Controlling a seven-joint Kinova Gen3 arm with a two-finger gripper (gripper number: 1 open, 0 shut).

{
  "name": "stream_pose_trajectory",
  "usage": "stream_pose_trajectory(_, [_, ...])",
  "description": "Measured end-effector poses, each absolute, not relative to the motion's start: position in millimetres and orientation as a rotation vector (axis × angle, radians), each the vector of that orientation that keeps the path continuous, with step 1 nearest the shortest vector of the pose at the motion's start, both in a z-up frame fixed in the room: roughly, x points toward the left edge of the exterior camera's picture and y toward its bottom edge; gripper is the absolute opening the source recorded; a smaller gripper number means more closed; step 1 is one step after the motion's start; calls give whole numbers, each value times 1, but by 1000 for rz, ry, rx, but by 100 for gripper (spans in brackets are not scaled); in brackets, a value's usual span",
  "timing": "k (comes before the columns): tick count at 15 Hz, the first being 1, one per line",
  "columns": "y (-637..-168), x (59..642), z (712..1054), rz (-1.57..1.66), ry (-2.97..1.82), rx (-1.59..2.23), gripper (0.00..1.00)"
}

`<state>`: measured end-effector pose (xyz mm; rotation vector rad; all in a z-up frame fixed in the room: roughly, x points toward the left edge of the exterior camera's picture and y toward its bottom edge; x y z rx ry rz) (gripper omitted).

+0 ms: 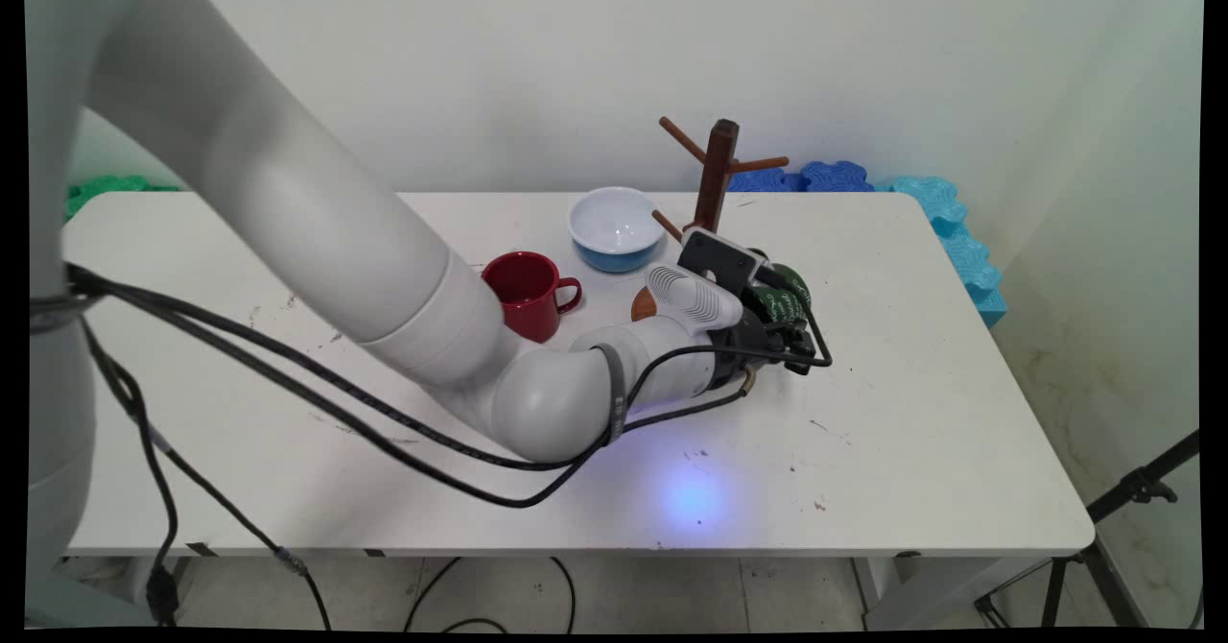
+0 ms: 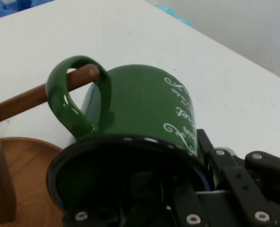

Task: Place the picked object on the table

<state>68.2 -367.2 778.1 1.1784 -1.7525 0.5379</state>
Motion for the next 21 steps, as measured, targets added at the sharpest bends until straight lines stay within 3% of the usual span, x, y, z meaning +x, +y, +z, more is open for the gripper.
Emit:
stream_pose_trajectory(11, [-320,79,819,469,-1763,1069,0])
stream_pose_trajectory(21, [-291,127,860,462,-1886,961,0])
